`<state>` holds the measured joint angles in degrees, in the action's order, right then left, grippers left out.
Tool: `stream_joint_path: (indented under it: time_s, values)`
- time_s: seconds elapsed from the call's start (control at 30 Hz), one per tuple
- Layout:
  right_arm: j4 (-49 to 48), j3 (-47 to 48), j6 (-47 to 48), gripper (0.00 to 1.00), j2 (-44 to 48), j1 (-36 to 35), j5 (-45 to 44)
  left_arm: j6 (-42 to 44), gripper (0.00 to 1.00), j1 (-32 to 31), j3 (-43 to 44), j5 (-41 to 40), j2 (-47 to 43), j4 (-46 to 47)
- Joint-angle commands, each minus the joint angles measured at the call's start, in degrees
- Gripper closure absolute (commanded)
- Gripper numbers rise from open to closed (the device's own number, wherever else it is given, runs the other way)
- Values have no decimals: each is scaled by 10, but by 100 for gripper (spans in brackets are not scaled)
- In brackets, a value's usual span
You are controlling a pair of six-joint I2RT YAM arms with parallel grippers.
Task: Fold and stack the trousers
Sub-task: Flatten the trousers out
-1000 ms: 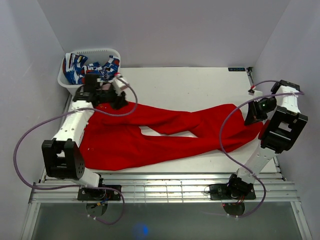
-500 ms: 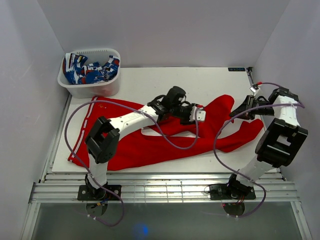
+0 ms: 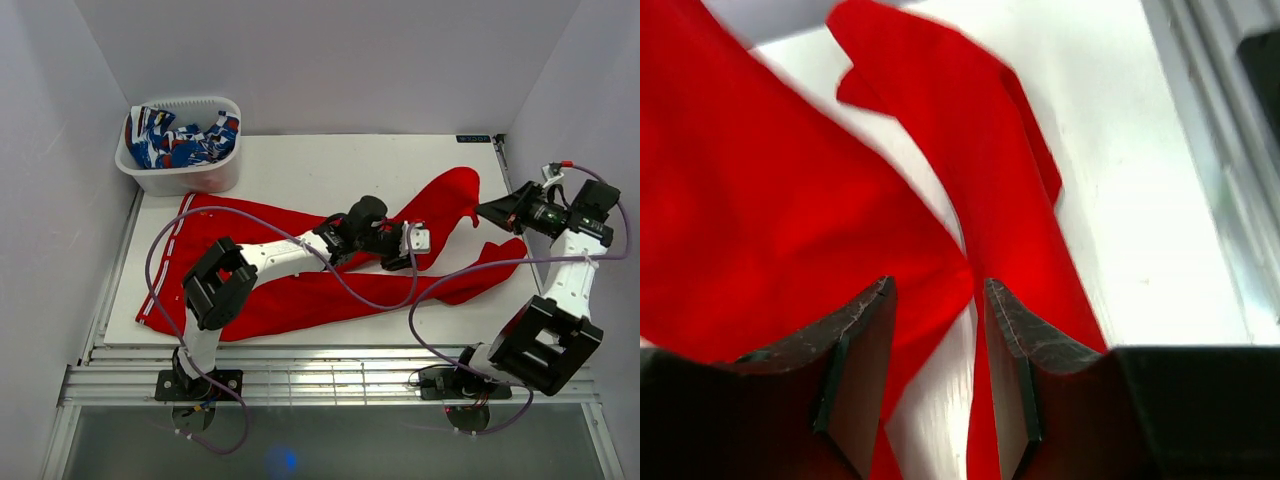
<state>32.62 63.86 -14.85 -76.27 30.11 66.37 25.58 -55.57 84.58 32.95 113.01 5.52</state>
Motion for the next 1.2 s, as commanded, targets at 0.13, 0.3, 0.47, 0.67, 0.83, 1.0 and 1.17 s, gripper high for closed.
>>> stream_joint_path:
  time_s: [0.13, 0.3, 0.47, 0.67, 0.83, 1.0, 1.17]
  values:
    - [37, 21, -24, 92, 64, 95, -19, 151, 49, 49, -73, -37, -32, -10]
    - [124, 55, 2, 92, 77, 140, -99, 136, 51, 91, -68, -126, -15, 14]
    - [197, 109, -8, 92, 78, 163, -201, 99, 58, 143, -57, -172, -2, -30]
    - [193, 130, -23, 92, 72, 166, -282, 73, 51, 189, -82, -119, -19, -94]
    - [153, 118, -32, 92, 61, 166, -351, 64, 65, 219, -64, -95, -1, -187]
    - [73, 102, -38, 92, 60, 166, -401, 37, 85, 276, -50, -123, 23, -232]
    - [21, 80, -27, 92, 52, 148, -462, 12, 92, 332, -49, -174, 41, -258]
